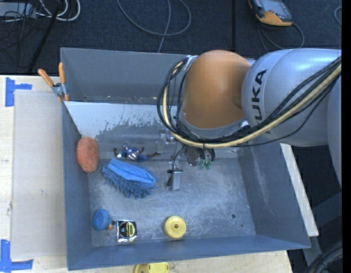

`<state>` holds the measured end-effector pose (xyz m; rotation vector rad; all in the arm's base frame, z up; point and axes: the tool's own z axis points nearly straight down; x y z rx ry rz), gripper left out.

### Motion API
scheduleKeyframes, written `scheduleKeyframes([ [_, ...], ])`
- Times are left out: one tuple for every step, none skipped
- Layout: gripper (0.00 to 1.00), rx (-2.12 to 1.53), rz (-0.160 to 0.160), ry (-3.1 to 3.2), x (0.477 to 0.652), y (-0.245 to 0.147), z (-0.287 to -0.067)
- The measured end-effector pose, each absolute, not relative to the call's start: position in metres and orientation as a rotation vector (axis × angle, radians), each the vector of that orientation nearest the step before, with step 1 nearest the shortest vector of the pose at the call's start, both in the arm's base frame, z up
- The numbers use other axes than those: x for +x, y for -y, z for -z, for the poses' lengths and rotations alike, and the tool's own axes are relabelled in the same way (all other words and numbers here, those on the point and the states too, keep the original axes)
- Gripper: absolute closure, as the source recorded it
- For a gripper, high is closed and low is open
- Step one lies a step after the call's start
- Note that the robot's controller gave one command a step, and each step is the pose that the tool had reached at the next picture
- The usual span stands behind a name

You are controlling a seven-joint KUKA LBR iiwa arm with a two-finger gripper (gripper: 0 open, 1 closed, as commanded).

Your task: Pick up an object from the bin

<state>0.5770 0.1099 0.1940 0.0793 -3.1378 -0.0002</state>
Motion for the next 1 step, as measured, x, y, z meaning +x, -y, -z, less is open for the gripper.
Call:
scheduleKeyframes([
  [0.00,0.118,0.001,3.151,0.5889,-0.1310,-0.1636],
])
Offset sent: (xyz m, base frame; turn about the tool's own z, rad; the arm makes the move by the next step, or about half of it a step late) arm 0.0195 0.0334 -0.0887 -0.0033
